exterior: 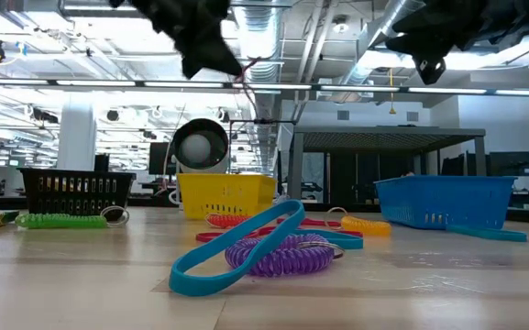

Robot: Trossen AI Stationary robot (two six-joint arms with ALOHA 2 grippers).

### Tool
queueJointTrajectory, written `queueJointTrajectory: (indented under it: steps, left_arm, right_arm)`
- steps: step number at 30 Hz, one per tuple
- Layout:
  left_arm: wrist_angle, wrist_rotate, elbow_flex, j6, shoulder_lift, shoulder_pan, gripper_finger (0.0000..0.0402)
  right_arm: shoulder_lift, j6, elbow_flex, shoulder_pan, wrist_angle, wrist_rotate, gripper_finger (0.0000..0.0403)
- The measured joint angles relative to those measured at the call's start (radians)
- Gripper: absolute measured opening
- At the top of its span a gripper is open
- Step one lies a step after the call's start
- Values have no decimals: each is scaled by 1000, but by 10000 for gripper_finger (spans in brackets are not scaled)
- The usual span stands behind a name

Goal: Pick & Place Office Desk Supplies
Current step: Put the top left red rubber band into the yellow basket

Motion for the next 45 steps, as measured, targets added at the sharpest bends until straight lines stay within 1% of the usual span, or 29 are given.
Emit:
queueJointTrajectory:
  steps: [4,6,7,9,12,22,34,45]
  left_arm:
    - [144,86,-162,-41,-75,72,0]
    - [243,122,-234,-63,-103,97,0]
    - [264,136,-269,-67,-118,106,0]
    - [314,150,-318,-80,-135,116,0]
    - [317,154,-350,-86,-135,119,0]
    - [337,175,-361,-87,-61,115,0]
    - [408,213,-360,-98,80,85,0]
    - [419,213,-360,-117,86,81,0]
  right_arm:
    - [0,0,0,0,0,-1,118]
    - [0,-6,0,-1,-1,-1,118]
    - [0,-12,0,0,1,-1,118]
    - [0,-13,0,-3,0,-2,118]
    - [0,-13,0,-11,-1,-2,118]
    - [0,-16,0,-59,4,0,118]
    - [0,-16,0,-60,0,-2,118]
    - [0,-16,0,-59,-1,-2,118]
